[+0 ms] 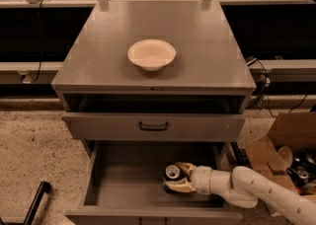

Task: Pick pepsi can from middle drawer and place on counter

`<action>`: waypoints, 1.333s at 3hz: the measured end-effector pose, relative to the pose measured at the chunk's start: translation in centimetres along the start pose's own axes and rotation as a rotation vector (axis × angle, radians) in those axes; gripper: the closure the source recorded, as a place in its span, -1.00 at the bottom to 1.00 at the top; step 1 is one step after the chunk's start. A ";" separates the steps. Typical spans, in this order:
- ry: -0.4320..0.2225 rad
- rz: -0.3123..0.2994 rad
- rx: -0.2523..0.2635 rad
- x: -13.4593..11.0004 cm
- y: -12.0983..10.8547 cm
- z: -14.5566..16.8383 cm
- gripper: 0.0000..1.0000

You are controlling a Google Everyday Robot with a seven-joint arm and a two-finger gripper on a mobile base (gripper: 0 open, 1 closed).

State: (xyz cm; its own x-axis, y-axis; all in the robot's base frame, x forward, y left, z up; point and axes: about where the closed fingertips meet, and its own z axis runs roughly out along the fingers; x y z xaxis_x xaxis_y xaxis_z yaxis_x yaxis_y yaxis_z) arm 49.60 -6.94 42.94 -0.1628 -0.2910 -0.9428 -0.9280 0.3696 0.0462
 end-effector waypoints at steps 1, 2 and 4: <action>-0.066 0.003 -0.095 -1.1 1.6 0.8 0.80; -0.070 -0.069 -0.126 -4.0 3.3 0.3 1.00; -0.042 -0.244 -0.072 -14.1 6.4 -6.7 1.00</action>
Offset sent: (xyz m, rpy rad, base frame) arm -0.0404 0.0338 0.0908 -0.0098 -0.1414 0.2013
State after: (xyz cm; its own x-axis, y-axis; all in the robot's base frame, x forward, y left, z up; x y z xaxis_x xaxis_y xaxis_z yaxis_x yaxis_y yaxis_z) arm 43.74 -6.36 58.70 0.0816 -0.3262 -0.9418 -0.9600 0.2283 -0.1622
